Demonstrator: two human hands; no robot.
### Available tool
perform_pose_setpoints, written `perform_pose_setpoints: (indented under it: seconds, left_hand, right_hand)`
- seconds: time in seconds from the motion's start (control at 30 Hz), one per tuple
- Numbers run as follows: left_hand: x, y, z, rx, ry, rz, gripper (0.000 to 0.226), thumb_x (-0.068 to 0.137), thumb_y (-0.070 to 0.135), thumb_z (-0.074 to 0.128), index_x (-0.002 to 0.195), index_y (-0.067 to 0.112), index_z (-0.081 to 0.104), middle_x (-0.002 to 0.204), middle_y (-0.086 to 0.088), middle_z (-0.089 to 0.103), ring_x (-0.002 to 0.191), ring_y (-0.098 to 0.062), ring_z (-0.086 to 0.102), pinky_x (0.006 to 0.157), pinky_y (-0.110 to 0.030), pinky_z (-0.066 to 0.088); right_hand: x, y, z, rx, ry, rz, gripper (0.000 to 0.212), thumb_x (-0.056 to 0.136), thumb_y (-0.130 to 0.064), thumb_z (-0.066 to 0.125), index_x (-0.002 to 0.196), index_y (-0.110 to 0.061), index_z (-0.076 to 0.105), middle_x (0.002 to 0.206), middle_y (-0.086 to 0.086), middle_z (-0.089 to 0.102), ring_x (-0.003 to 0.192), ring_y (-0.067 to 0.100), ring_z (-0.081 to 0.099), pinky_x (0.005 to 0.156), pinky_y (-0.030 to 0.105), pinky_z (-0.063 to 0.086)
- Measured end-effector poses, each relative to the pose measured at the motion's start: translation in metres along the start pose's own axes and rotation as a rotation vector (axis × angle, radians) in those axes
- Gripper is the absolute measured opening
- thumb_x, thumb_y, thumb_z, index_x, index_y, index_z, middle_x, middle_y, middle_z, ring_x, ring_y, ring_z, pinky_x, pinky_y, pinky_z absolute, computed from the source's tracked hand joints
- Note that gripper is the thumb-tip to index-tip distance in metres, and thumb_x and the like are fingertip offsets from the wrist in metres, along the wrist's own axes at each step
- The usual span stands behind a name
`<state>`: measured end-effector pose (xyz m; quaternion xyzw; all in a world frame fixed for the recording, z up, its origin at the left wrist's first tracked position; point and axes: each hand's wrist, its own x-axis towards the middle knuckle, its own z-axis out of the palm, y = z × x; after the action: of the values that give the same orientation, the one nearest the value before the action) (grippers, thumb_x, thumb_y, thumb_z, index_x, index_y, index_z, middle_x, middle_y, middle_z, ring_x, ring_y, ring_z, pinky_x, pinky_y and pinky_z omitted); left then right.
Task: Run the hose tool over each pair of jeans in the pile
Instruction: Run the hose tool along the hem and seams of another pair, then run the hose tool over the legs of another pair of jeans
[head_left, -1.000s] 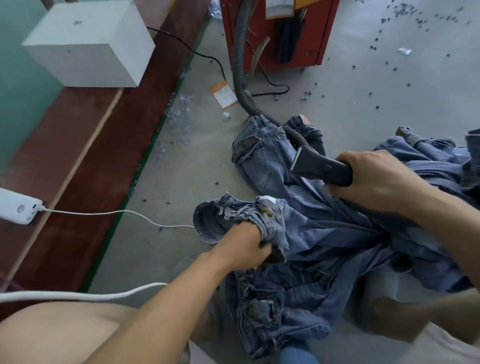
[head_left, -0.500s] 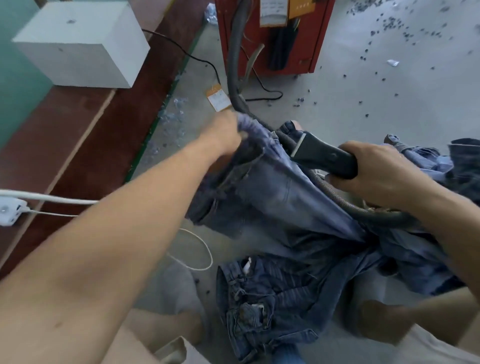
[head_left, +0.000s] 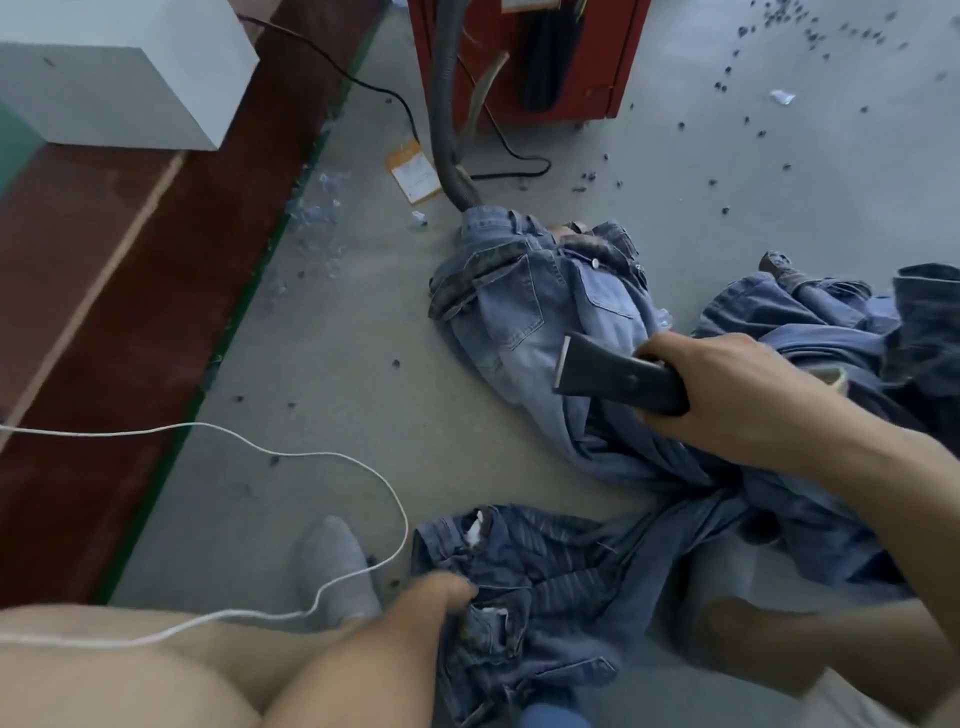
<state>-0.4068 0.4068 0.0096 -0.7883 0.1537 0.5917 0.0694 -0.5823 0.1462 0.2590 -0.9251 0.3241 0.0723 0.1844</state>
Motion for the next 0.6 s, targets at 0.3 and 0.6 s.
perform_pose_setpoints:
  seconds: [0.3,0.6]
  left_hand:
    - [-0.038,0.020,-0.050,-0.642,-0.060,0.048,0.005,0.093,0.008,0.065,0.090,0.004,0.066,0.072,-0.019,0.068,0.058,-0.028,0.067,0.057,-0.037,0.058]
    - [-0.174,0.083,-0.203,-0.589,0.280,0.554,0.017,0.099,0.014,0.068,0.114,0.008,0.063,0.108,-0.018,0.075,0.099,-0.036,0.073,0.092,-0.055,0.059]
  right_hand:
    - [0.003,-0.003,-0.002,-0.020,0.003,-0.001,0.023,0.085,-0.044,0.067,0.100,-0.039,0.051,0.079,-0.010,0.062,0.071,0.017,0.057,0.062,0.036,0.044]
    - [-0.021,0.002,-0.032,0.061,0.069,0.061,0.023,0.085,-0.037,0.074,0.098,-0.033,0.055,0.082,-0.003,0.068,0.073,0.020,0.061,0.062,0.033,0.040]
